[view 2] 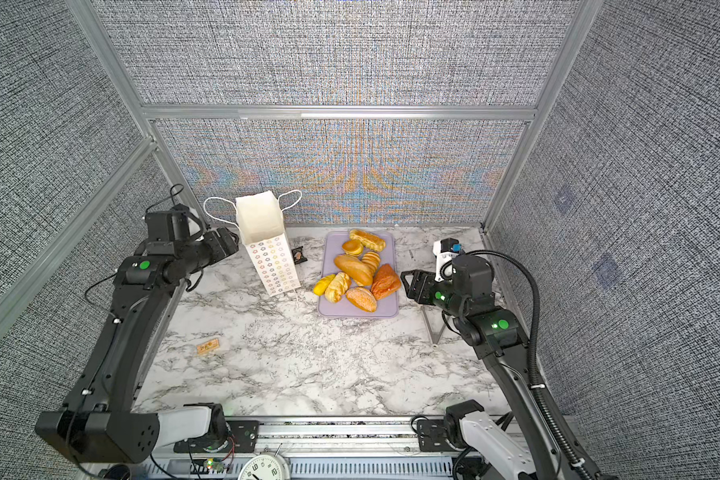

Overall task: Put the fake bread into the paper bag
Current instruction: 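Grasp the white paper bag's rim with the left gripper while the right hovers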

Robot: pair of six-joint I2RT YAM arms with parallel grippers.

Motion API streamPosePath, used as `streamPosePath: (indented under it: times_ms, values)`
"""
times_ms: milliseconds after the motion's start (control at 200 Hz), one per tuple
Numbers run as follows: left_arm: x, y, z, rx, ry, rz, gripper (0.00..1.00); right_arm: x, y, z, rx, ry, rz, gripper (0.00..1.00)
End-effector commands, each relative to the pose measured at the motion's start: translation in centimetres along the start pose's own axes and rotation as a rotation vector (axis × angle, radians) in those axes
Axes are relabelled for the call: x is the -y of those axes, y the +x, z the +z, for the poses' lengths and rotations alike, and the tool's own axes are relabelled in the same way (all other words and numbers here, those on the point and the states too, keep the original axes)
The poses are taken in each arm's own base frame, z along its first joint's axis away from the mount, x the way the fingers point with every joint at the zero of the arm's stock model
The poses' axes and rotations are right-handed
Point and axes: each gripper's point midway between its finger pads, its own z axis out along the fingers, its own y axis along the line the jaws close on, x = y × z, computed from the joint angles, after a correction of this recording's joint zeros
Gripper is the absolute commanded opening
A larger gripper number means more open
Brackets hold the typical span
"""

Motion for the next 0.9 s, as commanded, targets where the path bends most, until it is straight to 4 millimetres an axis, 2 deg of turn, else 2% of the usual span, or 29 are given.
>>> streamPosePath:
  times_ms: [0, 265, 430, 520, 585, 675, 895]
  values:
    - [0.2, -0.4, 1.8, -0.032, -0.021, 0.025, 0.86, 0.3, 0.6, 0.2, -0.019, 0.038, -0.009, 0.70]
    - [-0.1, -1.9, 6.6, -0.058, -0.094, 0.058, 0.75, 0.5, 2.2, 1.7, -0.091, 0.056, -0.020, 0.69]
    - [-0.2, -2.1, 9.0, -0.087, -0.117, 0.053, 0.63, 1.7, 3.4, 2.6, -0.159, 0.122, -0.011, 0.52]
    - [-0.3, -2.0, 9.8, -0.101, -0.124, 0.051, 0.56, 3.4, 3.8, 2.8, -0.197, 0.227, 0.023, 0.46]
    - [-0.3, -1.8, 10.2, -0.104, -0.125, 0.046, 0.51, 4.6, 4.3, 3.0, -0.232, 0.297, 0.041, 0.47]
    - [-0.2, -1.7, 10.5, -0.105, -0.118, 0.038, 0.45, 5.5, 5.1, 3.6, -0.290, 0.346, 0.038, 0.57]
    - [-0.1, -1.3, 10.9, -0.115, -0.109, 0.030, 0.19, 7.8, 6.4, 4.1, -0.334, 0.462, 0.028, 0.59]
